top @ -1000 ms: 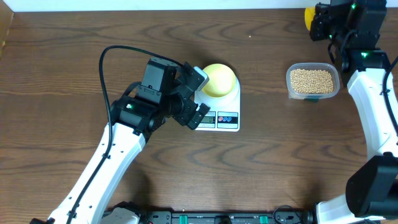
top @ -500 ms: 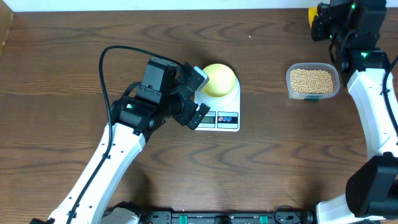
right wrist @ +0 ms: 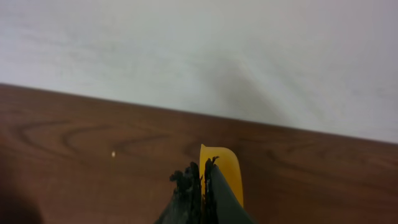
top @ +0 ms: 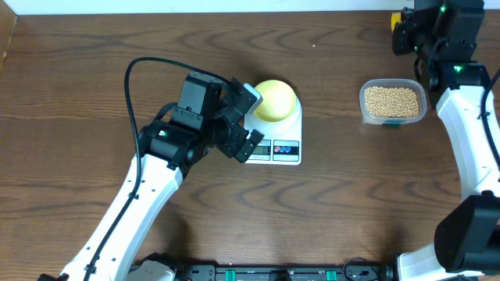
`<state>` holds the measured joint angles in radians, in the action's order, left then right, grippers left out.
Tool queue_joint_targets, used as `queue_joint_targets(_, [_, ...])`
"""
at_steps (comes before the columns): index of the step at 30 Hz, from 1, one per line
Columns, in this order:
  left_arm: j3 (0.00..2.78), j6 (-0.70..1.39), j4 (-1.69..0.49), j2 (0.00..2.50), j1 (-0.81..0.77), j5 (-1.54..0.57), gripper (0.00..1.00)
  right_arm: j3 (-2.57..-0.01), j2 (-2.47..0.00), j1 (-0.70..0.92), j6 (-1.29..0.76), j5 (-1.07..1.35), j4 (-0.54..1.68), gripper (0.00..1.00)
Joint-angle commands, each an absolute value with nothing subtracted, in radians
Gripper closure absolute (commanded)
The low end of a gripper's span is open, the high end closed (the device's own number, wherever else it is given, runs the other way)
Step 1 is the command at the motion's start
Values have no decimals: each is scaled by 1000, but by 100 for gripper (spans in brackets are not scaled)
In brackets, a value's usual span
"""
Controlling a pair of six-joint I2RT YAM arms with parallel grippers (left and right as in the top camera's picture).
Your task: Scoop item into bowl and weigh 50g on scale
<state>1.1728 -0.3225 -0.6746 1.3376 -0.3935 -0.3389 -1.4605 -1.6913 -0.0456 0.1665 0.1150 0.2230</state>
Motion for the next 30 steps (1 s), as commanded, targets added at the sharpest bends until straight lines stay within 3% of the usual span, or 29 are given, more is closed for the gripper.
queue_joint_targets(1, [1166,-340,-677,1346,-391,-348,2,-1477,-1680,-45,179,107,243,99])
queue_joint_targets(30, [1166,-340,-677,1346,-391,-348,2,-1477,-1680,-45,147,113,250,99])
